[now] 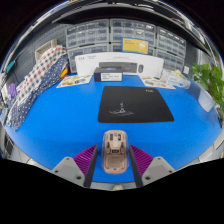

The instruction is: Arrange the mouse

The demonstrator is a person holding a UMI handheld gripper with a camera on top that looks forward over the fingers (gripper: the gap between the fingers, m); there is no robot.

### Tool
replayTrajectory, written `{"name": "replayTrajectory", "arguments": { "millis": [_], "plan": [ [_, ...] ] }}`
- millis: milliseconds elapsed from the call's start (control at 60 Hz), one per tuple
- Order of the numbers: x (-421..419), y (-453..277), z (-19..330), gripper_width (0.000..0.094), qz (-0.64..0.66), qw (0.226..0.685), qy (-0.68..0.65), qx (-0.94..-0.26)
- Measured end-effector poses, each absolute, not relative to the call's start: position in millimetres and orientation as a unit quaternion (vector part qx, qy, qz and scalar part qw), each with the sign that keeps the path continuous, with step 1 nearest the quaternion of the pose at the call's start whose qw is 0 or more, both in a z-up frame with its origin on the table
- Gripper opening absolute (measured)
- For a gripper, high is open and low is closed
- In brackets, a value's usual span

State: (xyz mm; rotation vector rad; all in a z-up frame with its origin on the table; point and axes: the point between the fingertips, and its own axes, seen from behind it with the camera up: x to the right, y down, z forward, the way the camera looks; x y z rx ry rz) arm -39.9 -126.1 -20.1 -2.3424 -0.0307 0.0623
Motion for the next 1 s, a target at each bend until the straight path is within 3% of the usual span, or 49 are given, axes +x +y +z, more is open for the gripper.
{"name": "replayTrajectory", "arguments": {
  "millis": [67,83,217,233,250,267,317,450,583,850,1000],
  "plan": [
    [-35.2,-122.1,-20.6,0.0524,0.022,0.388,-0.010,-0.921],
    [-34.7,-121.6,-20.4,0.0462,0.023,0.388,-0.009,-0.921],
    [-31.5,-122.3,-21.2,0.0389,0.023,0.393,-0.011,-0.919],
    [-31.4,-122.1,-21.0,0.0344,0.022,0.394,-0.010,-0.919],
    [-31.5,-122.9,-21.7,0.0379,0.022,0.391,-0.011,-0.920],
    [-30.8,-121.7,-22.3,0.0325,0.022,0.392,-0.014,-0.920],
    [-31.9,-122.0,-21.6,0.0303,0.022,0.386,-0.019,-0.922],
    [-31.8,-133.0,-16.0,0.0301,0.021,0.366,-0.049,-0.929],
    [-30.3,-141.6,29.5,0.0303,0.031,0.391,-0.065,-0.917],
    [4.4,-68.0,191.9,0.0303,0.016,0.501,-0.030,-0.865],
    [32.8,-3.3,221.4,0.0302,0.011,0.523,-0.007,-0.852]
  ]
}}
